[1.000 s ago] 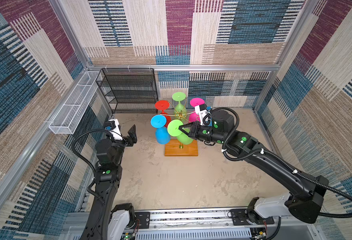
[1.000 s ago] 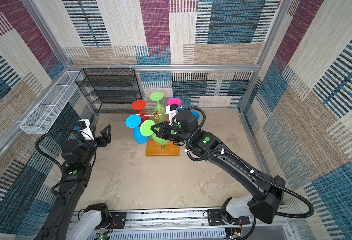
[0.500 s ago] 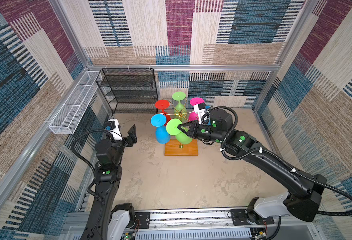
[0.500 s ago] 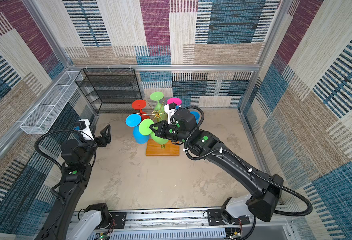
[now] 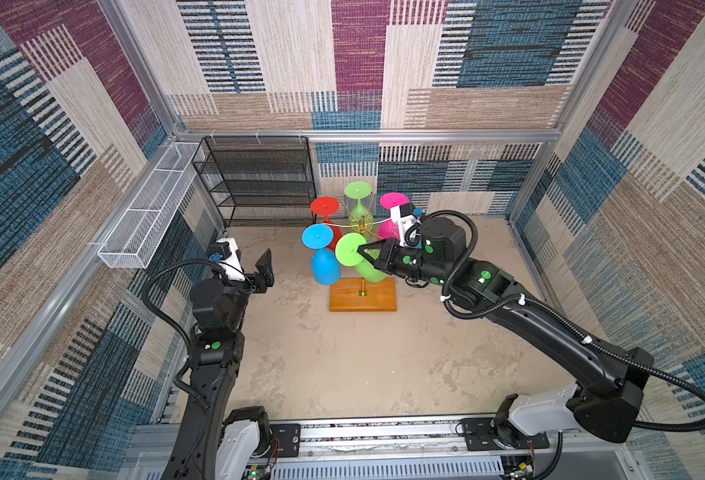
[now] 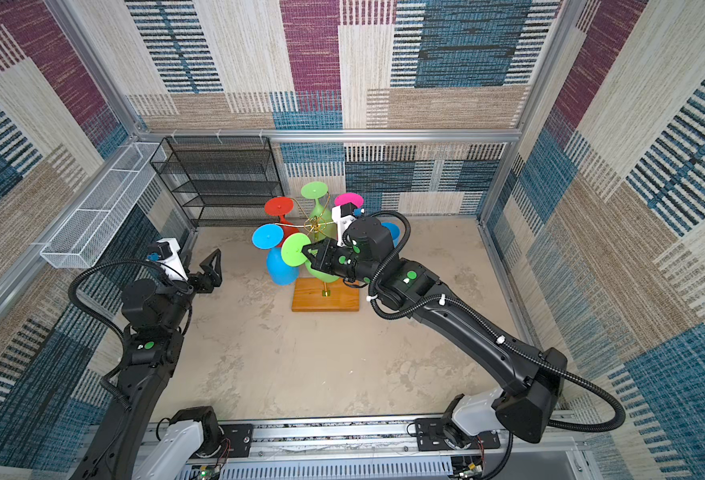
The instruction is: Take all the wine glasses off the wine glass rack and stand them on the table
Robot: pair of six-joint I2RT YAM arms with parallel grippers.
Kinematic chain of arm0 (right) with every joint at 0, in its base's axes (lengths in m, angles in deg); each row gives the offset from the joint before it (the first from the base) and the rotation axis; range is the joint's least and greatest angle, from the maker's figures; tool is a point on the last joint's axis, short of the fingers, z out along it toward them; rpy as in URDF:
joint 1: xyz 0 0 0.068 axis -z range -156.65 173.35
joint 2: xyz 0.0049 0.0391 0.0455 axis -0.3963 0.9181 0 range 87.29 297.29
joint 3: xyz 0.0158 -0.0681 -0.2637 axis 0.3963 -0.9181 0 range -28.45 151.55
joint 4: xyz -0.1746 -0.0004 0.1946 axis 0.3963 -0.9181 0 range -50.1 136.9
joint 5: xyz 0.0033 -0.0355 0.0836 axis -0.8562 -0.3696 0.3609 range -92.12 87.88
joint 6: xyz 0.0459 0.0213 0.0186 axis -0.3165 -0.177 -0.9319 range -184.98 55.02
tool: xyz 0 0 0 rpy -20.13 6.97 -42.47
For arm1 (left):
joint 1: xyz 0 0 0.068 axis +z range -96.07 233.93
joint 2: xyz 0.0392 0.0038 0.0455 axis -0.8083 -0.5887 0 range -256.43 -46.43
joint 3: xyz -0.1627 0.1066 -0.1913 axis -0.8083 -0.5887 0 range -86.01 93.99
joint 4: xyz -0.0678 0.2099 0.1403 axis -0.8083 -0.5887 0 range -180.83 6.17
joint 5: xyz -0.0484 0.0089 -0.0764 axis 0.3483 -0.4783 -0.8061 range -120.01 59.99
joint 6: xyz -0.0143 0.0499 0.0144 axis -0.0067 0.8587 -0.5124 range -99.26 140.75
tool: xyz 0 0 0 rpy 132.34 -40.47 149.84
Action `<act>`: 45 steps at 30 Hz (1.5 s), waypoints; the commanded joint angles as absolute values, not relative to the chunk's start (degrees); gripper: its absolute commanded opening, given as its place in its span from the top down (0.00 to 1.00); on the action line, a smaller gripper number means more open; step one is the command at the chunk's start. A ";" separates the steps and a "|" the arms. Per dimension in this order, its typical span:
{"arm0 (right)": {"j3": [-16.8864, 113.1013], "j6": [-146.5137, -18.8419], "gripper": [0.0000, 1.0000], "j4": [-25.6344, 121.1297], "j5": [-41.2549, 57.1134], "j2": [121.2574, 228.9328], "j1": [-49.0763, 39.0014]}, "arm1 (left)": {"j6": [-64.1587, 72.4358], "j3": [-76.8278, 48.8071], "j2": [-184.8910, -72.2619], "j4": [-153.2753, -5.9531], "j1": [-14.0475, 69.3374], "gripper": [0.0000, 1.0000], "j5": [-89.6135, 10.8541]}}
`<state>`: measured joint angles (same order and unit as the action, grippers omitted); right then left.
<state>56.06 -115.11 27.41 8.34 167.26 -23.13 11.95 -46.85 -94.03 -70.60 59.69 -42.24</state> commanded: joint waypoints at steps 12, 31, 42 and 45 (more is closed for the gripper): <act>53.92 -115.77 1.00 31.72 9.40 165.96 -23.21 | 12.51 -47.00 -94.08 -69.07 59.75 0.18 -42.05; 51.37 -119.74 1.00 33.34 10.56 162.09 -23.23 | 12.22 -47.21 -93.92 -68.73 59.73 0.18 -42.05; 52.48 -119.82 1.00 32.28 12.23 162.48 -23.23 | 12.32 -47.22 -93.81 -68.77 59.68 0.18 -41.90; 53.00 -119.68 1.00 31.73 13.10 163.16 -23.24 | 12.36 -47.22 -93.76 -68.75 59.74 0.18 -41.87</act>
